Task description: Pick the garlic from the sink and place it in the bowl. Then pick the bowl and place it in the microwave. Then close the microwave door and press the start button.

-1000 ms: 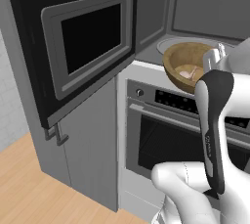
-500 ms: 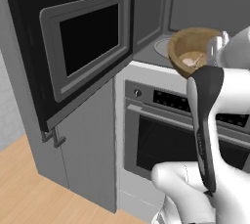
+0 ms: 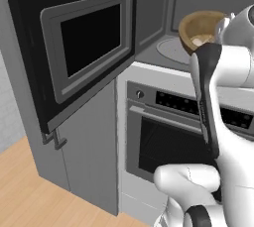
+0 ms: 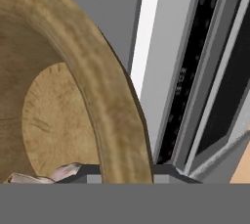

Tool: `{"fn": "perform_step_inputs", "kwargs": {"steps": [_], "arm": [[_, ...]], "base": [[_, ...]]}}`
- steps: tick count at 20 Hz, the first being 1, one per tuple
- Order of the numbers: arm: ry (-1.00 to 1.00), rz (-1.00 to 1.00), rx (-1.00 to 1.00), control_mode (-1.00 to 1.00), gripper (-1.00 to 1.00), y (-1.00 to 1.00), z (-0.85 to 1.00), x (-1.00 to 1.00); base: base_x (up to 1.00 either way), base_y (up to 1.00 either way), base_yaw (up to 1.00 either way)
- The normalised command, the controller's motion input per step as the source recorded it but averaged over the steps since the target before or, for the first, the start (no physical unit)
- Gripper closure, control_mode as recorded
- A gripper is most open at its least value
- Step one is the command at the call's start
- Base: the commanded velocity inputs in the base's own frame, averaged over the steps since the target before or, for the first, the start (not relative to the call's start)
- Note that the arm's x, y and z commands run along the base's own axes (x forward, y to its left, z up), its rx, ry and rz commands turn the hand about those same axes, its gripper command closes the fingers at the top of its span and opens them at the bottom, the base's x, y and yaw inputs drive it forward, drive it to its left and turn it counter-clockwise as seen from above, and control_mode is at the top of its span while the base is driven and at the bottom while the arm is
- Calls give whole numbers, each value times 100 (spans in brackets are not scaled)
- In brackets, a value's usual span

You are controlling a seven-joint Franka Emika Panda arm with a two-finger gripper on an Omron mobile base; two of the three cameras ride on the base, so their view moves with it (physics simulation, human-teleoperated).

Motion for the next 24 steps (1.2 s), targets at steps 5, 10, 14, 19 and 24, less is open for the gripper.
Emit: {"fn": "perform_step_inputs", "kwargs": {"steps": [5,10,14,19,24], "arm": [[4,0,6,-100,100,-53,-1,95],[5,-1,0,-100,100,-24,-15,83],[0,-1,0,-100,100,-21,-59,34],[-9,-3,-1,-100,-100,-7,-75,34],[-2,-6,0,-100,-100,-8,-10,86]], "base": [[0,0,0],[0,0,0],[0,0,0],[0,0,0],[0,0,0]]}}
